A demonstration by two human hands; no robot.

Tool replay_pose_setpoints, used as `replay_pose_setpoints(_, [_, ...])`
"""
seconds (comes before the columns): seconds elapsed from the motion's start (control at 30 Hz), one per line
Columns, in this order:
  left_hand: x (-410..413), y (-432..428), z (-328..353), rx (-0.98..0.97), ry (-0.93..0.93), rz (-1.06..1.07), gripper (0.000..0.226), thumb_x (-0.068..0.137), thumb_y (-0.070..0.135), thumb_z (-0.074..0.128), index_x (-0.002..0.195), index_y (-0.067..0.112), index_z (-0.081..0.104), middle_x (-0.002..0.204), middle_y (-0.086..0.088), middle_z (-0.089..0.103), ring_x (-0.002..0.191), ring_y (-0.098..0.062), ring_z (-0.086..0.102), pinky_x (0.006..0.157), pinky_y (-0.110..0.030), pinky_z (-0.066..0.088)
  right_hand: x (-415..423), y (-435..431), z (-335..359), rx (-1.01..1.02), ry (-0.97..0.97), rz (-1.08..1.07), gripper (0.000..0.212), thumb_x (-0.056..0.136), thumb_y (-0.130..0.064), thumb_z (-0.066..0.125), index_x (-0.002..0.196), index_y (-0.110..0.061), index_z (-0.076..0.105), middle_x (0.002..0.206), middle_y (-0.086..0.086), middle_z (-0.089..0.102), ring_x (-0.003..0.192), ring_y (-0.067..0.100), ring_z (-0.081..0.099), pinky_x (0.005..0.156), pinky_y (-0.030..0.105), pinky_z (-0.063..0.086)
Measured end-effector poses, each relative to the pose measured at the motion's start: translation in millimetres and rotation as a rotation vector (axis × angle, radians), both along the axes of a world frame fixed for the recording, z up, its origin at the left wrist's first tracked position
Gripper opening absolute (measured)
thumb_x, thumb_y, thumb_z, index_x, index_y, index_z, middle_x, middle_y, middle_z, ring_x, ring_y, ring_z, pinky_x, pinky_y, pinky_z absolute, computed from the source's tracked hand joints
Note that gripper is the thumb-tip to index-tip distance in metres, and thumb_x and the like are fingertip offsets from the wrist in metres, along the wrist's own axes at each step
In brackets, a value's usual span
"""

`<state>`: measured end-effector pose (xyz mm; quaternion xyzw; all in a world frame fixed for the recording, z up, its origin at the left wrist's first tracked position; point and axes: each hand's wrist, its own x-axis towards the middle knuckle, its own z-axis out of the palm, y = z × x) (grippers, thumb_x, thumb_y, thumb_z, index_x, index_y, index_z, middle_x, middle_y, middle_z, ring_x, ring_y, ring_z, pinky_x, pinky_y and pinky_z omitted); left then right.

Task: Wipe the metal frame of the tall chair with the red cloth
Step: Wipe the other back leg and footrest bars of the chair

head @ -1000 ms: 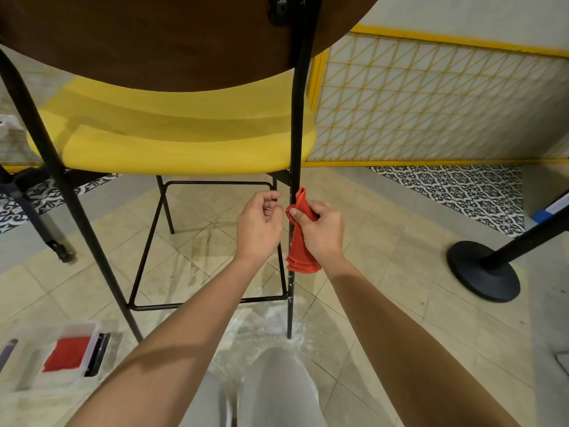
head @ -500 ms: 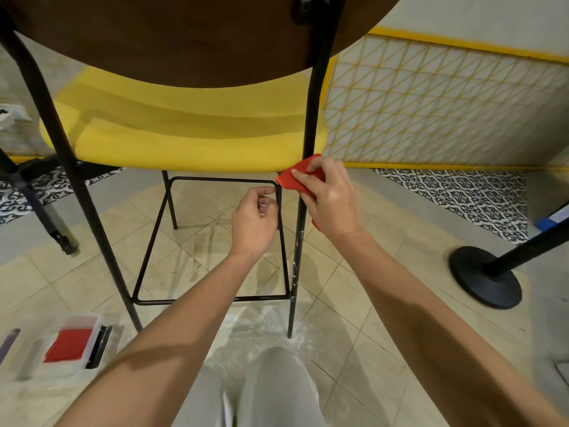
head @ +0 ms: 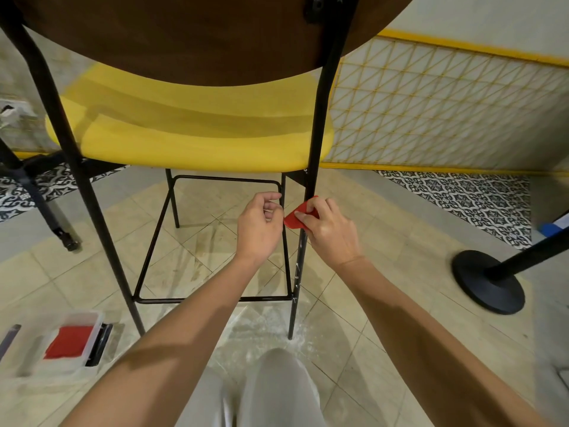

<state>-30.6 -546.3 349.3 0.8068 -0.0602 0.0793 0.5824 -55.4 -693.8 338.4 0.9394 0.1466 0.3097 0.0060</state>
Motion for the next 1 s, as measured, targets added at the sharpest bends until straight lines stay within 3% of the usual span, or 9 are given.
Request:
replay_pose_setpoints(0.1, [2,1,1,-0.002,-0.001,0.002,0.024,0.093,0.011,0.049,0.115,0.011,0.058,0.092,0.002,0.058,0.072,0.001,0.052,0.062,0.001,0.037,-2,2,8,0.043,-0.053,0.003,0.022,0.073,-0.014,0.077,0.094,-0.013,0.072,0.089,0.006,0.059,0.083,0.015,0.039,0.034,0.026,0.042])
replay_pose_setpoints(0.2, [4,1,4,-0.013,-0.002,0.011,0.024,0.092,0.011,0.049,0.114,0.011,0.058,0.091,0.001,0.058,0.071,0.001,0.052,0.06,0.0,0.036,3,8,34,0.153,-0.137,0.015,0.025,0.085,-0.024,0.054,0.099,-0.011,0.071,0.09,0.007,0.057,0.086,0.016,0.041,0.037,0.027,0.043])
replay_pose_setpoints(0.27, [5,1,6,-0.025,0.004,0.024,0.023,0.092,0.012,0.048,0.113,0.012,0.059,0.091,0.002,0.058,0.071,0.0,0.052,0.059,0.0,0.036,9,13,52,0.171,-0.169,0.021,0.028,0.086,-0.026,0.05,0.1,-0.011,0.07,0.092,0.008,0.057,0.087,0.018,0.043,0.039,0.027,0.042])
replay_pose_setpoints(0.43, [2,-2,7,-0.035,0.006,0.007,0.023,0.093,0.013,0.048,0.114,0.014,0.058,0.093,0.001,0.059,0.073,-0.002,0.053,0.06,-0.001,0.037,12,16,55,0.119,-0.171,-0.034,0.022,0.085,-0.024,0.056,0.099,-0.011,0.069,0.092,0.009,0.057,0.083,0.023,0.052,0.036,0.027,0.042])
replay_pose_setpoints(0.53, [1,-1,7,-0.025,0.003,0.006,0.023,0.093,0.015,0.049,0.115,0.014,0.057,0.093,0.002,0.06,0.073,-0.002,0.053,0.06,-0.001,0.038,11,22,44,0.08,-0.157,-0.107,0.017,0.08,-0.018,0.071,0.095,-0.012,0.069,0.089,0.008,0.057,0.081,0.022,0.051,0.033,0.028,0.043])
replay_pose_setpoints(0.63, [1,4,10,-0.022,0.002,-0.002,0.024,0.093,0.014,0.049,0.116,0.014,0.056,0.093,0.003,0.059,0.072,-0.003,0.053,0.059,-0.002,0.038,8,25,36,0.061,-0.135,-0.156,0.024,0.071,-0.015,0.08,0.092,-0.013,0.069,0.089,0.005,0.053,0.08,0.019,0.046,0.031,0.024,0.04])
replay_pose_setpoints(0.77, [0,11,17,-0.032,-0.009,0.001,0.025,0.093,0.011,0.05,0.117,0.012,0.056,0.092,0.002,0.057,0.071,-0.002,0.052,0.06,0.0,0.038,-2,23,23,0.004,-0.003,-0.192,0.031,0.062,-0.012,0.086,0.088,-0.012,0.069,0.089,0.006,0.054,0.076,0.02,0.053,0.031,0.022,0.039])
replay_pose_setpoints(1.0, [-3,12,28,-0.049,-0.018,0.0,0.024,0.093,0.013,0.049,0.116,0.014,0.056,0.091,0.002,0.057,0.071,-0.004,0.051,0.059,-0.002,0.039,-8,27,50,0.258,-0.088,-0.086,0.027,0.073,-0.013,0.076,0.099,-0.008,0.068,0.09,0.01,0.055,0.086,0.022,0.05,0.041,0.032,0.048])
